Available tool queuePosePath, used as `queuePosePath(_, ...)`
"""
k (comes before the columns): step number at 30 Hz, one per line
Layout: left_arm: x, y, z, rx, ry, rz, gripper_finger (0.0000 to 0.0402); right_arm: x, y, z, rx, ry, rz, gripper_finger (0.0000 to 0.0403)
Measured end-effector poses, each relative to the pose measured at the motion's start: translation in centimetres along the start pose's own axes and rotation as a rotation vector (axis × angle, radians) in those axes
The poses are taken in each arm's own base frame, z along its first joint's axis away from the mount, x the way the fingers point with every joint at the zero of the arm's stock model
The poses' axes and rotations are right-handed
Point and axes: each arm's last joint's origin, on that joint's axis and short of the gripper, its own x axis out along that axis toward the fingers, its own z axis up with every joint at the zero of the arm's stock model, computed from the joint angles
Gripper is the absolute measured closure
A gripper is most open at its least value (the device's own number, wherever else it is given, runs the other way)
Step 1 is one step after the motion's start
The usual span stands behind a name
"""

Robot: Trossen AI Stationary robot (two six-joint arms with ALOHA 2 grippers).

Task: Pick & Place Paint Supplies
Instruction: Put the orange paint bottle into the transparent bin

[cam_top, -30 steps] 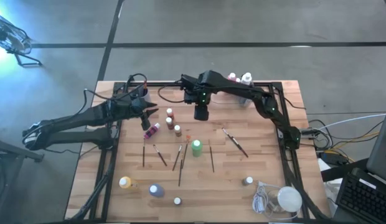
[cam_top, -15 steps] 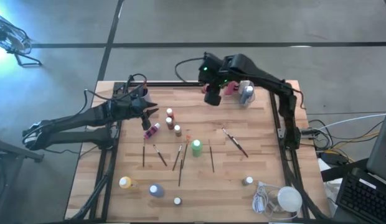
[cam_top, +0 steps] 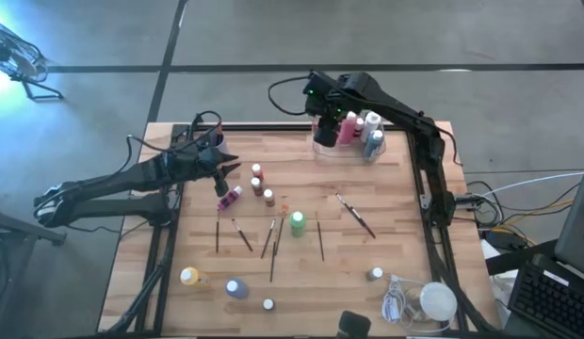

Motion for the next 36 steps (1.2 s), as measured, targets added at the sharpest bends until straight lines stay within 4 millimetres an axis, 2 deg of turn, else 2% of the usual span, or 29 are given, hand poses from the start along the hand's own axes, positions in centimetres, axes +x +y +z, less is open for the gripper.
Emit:
queuePosePath(6,0.0,0.0,0.0,0.001,0.001,0.0,0.0298,3.7,-0.9,0.5,-0.012,0.088,-0.011,0.0288)
queuePosePath(12,0.0,0.0,0.0,0.001,0.003,0.001,0.0298,6.0,-2.3,0.4,0.009,0.14,-0.01,0.0287)
queuePosePath(24,0.0,0.0,0.0,0.001,0.003,0.002,0.0298,9.3,-4.3,0.2,0.039,0.191,-0.003,0.0284)
queuePosePath(36,0.0,0.0,0.0,0.002,0.003,0.002,0.0298,12.3,-4.7,0.0,0.017,0.224,0.067,0.0284)
